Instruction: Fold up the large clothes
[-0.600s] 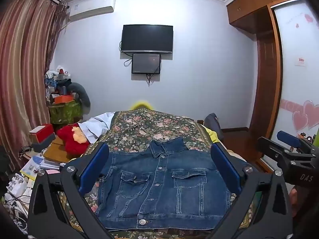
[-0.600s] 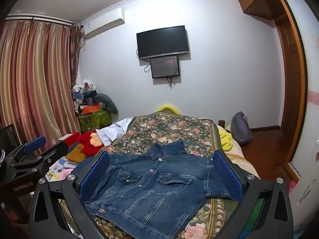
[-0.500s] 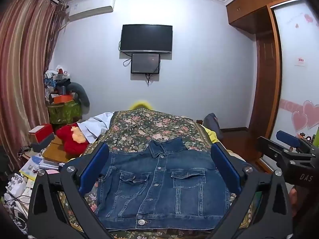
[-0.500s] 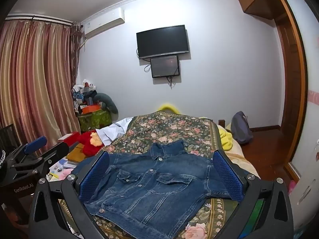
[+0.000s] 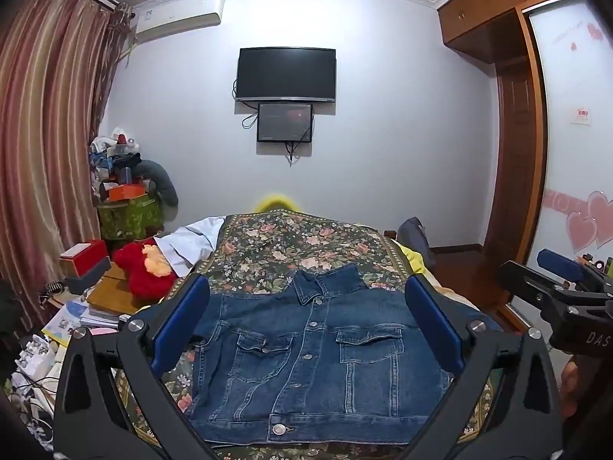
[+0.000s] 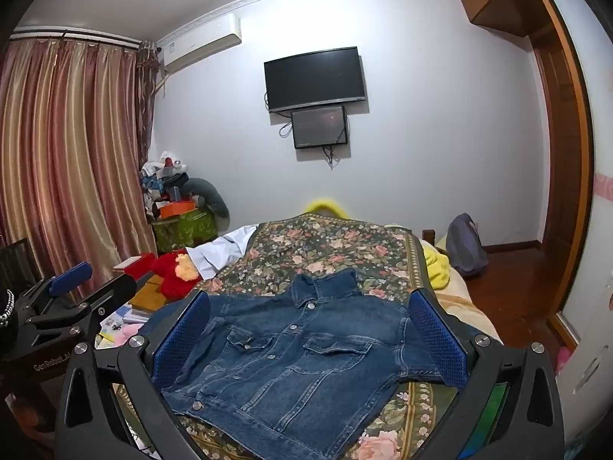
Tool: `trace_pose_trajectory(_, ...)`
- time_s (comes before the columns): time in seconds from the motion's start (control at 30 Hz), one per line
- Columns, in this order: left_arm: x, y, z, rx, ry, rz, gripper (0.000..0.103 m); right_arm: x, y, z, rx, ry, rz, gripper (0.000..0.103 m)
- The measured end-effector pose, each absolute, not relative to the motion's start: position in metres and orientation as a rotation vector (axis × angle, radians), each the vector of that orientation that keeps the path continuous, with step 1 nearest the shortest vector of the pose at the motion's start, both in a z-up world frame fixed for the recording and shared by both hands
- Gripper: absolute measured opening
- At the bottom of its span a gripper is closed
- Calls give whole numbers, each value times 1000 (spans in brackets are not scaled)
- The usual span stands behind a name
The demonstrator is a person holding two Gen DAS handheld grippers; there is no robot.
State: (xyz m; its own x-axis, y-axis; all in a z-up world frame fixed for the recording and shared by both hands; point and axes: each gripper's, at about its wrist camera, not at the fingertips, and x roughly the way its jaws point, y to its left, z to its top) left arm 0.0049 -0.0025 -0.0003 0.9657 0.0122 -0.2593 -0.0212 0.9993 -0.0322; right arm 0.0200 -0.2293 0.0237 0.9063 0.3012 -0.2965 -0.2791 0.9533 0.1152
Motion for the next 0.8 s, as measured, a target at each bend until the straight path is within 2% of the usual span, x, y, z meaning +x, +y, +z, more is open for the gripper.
trace_pose_trajectory(0.8,0,9,-3,-35,237,49,103,18,-217,32,69,295,337,103)
